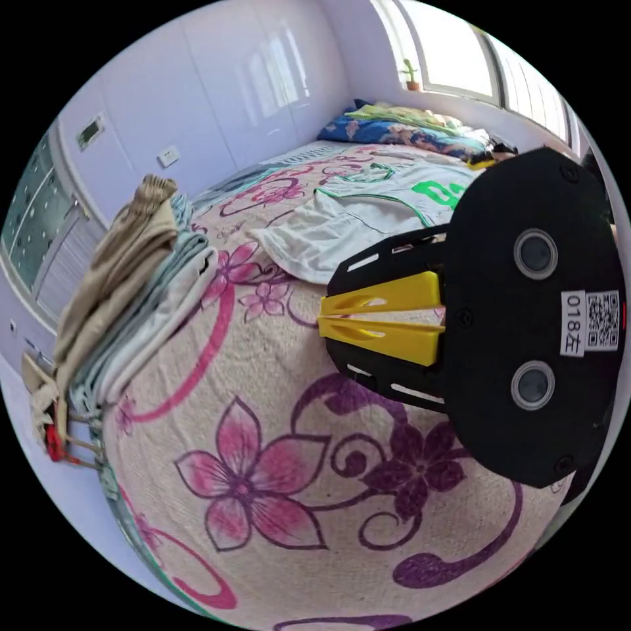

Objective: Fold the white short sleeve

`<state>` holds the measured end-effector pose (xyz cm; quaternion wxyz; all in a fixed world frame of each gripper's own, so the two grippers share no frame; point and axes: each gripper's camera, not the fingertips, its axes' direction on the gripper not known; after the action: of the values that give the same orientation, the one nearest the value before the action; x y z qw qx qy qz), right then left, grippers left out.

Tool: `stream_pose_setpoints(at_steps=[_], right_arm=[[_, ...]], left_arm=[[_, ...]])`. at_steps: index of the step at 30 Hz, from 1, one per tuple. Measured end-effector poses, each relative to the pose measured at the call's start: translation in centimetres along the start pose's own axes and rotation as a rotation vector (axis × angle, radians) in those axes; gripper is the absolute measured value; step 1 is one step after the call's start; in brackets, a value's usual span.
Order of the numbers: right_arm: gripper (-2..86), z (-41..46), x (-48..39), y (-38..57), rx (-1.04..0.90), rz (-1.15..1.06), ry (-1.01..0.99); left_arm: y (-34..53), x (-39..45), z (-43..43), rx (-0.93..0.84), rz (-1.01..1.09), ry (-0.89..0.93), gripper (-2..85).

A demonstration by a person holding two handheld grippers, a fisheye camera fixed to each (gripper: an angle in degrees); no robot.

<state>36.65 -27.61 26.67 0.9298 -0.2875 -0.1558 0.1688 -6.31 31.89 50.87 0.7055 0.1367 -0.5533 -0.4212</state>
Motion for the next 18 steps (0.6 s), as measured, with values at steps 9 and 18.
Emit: stream_pose_setpoints(at_steps=[9,18], right_arm=[[3.5,-4.1,-2.8,0.9,0.208,-0.160,-0.047],[8.4,6.5,-22.4,-5.3,-0.065,-0.859,0.182]], left_arm=[[-1.4,7.8,-6.0,0.198,0.237,-0.043,4.2],[-0.5,34.1,5.1,0.154,1.006,-0.385,8.3]])
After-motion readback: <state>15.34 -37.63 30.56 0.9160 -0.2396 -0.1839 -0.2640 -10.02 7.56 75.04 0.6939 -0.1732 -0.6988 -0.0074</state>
